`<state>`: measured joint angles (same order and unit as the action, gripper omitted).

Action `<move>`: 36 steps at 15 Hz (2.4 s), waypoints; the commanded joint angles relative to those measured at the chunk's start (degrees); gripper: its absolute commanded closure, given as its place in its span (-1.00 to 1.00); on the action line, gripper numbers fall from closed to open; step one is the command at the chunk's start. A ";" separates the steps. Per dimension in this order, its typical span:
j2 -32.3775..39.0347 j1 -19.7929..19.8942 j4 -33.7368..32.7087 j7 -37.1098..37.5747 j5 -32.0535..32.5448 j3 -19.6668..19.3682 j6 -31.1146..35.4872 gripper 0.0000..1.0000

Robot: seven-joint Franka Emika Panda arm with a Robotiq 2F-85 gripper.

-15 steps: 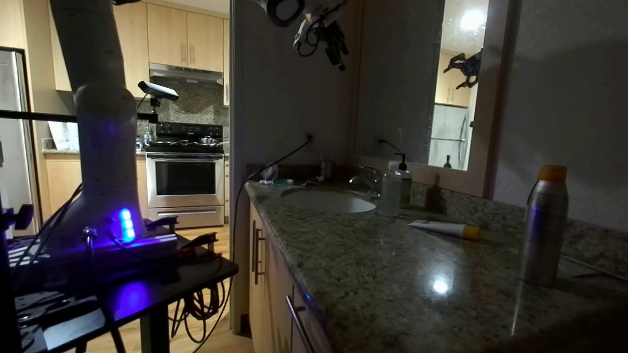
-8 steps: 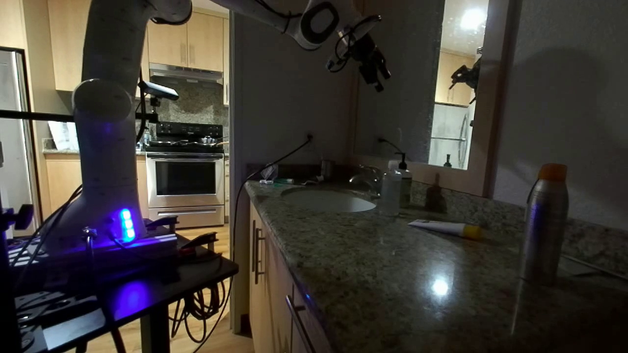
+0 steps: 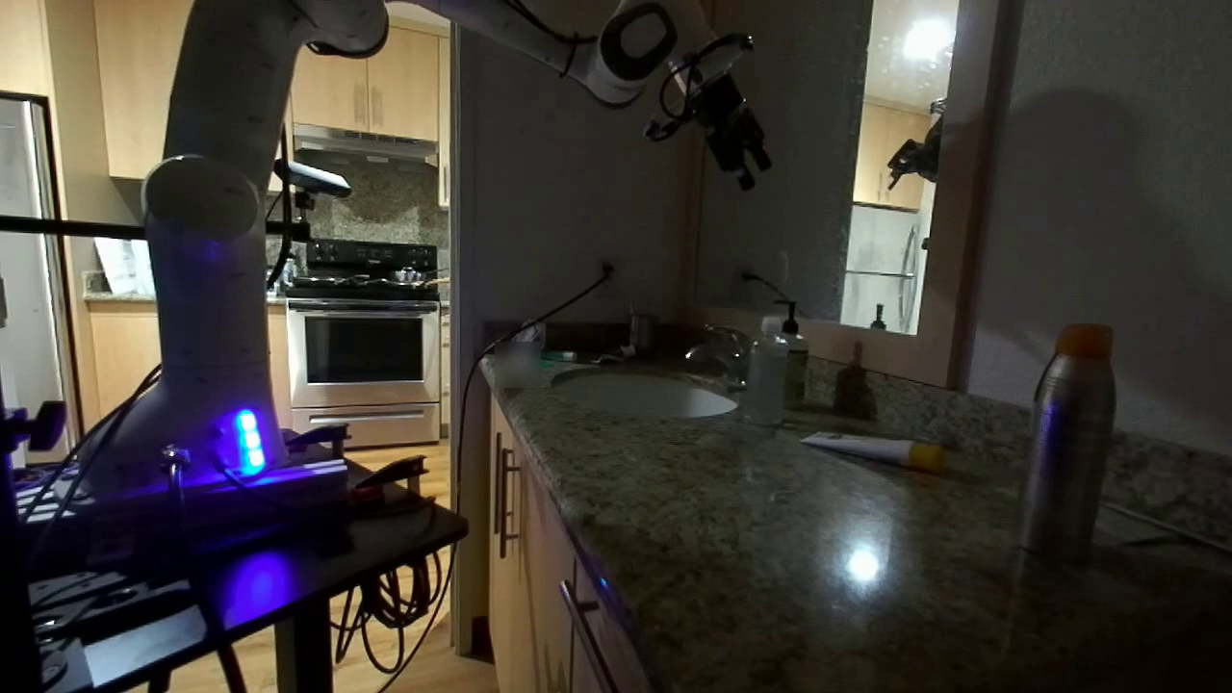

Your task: Move the clear bottle to the far right of the counter

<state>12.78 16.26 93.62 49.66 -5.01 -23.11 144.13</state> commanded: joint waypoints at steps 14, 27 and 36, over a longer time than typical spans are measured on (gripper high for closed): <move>18.20 3.94 -14.49 11.34 11.19 -3.79 -25.48 -1.00; 29.97 4.65 -21.23 14.74 14.45 -3.66 -25.13 -1.00; 32.80 5.52 -23.48 13.44 14.92 -3.24 -31.88 -1.00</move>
<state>43.32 20.14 73.66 64.50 9.56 -27.13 116.89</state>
